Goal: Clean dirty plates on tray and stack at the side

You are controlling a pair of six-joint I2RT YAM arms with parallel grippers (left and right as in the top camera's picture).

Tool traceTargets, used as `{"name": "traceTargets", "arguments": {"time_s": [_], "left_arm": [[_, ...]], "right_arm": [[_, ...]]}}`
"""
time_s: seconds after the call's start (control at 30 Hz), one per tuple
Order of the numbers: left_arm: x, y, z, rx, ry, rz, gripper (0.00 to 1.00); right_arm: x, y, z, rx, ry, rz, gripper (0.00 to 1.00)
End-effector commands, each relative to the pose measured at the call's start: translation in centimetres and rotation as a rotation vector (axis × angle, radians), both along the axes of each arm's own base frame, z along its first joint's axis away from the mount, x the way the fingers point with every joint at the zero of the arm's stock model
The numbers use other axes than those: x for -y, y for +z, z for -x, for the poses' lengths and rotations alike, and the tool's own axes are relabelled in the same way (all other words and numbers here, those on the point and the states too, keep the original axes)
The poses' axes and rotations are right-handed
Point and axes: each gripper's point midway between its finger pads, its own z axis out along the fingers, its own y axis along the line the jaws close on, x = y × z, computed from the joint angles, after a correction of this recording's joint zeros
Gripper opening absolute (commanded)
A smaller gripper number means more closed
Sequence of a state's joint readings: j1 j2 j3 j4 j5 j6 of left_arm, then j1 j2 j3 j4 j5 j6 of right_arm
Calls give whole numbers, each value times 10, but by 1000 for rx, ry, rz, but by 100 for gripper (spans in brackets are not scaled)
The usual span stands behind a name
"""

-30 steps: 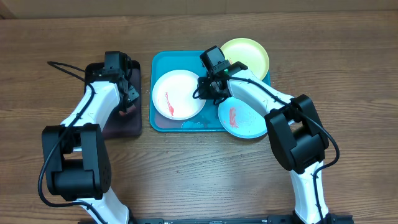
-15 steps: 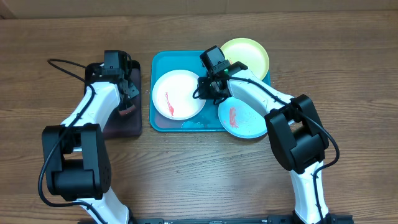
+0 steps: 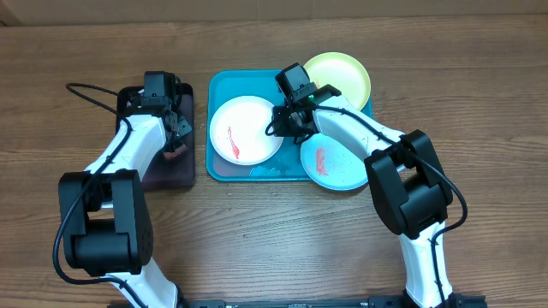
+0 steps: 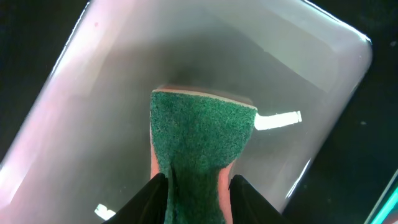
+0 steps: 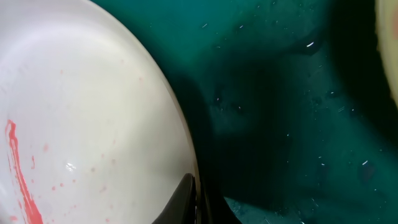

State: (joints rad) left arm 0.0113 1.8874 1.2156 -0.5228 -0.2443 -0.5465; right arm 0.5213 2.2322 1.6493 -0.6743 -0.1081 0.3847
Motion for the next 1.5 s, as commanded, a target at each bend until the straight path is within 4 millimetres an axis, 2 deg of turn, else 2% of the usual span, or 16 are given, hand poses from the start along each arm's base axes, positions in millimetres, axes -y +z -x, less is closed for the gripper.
{"name": "traceTargets", "arguments": {"time_s": [0.0, 0.23, 0.37, 0.47, 0.5, 0.53, 0.7, 0.8, 0.97, 1.1, 1.27, 1.47], "left_arm": [[-4, -8, 4, -26, -2, -24, 36], [-3, -32, 11, -88, -4, -19, 37], [-3, -35, 12, -96, -4, -19, 32], [-3, -33, 10, -91, -5, -15, 24], [0, -32, 10, -95, -10, -2, 10], [1, -30, 10, -101, -12, 4, 4], [1, -11, 7, -135, -20, 5, 4], [1, 9, 3, -156, -35, 0, 4], [4, 47, -6, -177, -124, -5, 4], [25, 68, -13, -175, -275, 64, 4], [62, 87, -18, -152, -420, 146, 4], [105, 81, -11, -169, -495, 176, 4]], "right_arm": [[8, -12, 8, -28, 7, 46, 4], [8, -12, 8, -28, 7, 46, 4], [9, -12, 7, -26, 5, 49, 4], [9, -13, 7, -24, 4, 52, 4], [9, -12, 7, -24, 4, 52, 4], [9, -13, 7, -25, 4, 52, 4], [10, -13, 9, -32, 4, 55, 6], [12, -14, 12, -48, 5, 62, 9], [6, -13, 21, -104, 21, -1, 9], [-1, -9, 22, -141, 31, -95, 6], [3, -7, 18, -171, -30, -132, 4], [6, -6, 16, -205, -115, -159, 4]]}}
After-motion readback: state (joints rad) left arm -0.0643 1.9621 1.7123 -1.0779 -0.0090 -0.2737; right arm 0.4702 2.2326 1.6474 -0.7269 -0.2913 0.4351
